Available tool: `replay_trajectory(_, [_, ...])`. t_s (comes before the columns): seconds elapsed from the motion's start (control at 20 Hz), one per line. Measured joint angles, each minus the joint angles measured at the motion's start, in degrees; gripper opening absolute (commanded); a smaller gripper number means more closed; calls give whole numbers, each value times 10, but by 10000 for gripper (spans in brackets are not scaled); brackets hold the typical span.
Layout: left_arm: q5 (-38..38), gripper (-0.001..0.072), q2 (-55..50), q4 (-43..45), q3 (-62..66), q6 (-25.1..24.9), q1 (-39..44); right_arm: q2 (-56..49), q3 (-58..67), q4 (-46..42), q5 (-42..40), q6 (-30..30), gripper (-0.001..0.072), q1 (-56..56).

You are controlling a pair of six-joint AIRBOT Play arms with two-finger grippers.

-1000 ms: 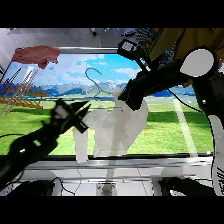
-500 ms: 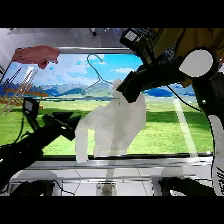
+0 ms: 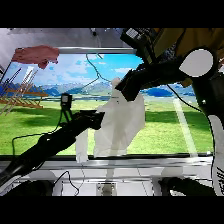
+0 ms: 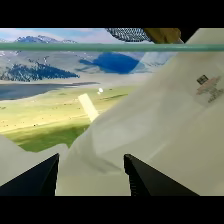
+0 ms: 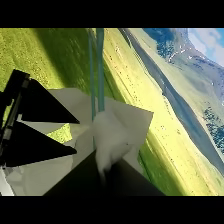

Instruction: Fold the clothes and pants, and hang the long-sleeved shirts on hangers.

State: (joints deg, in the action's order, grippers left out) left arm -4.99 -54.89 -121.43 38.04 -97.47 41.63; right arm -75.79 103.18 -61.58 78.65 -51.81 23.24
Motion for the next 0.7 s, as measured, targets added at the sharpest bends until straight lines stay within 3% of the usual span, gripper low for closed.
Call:
replay_trajectory(0.15, [15, 497, -33, -3, 19, 0, 8, 0, 0, 1, 0, 0, 30, 0])
replay_trajectory(0.2, [17, 415, -40, -4, 22, 1, 9, 0, 0, 2, 0, 0, 30, 0])
replay_trajectory(0.3, [22, 31, -48, -4, 27, 2, 11, 0, 0, 3, 0, 0, 30, 0])
replay_trajectory(0.7, [14, 26, -56, 22, 32, 2, -34, 9, 0, -15, 21, 2, 30, 0])
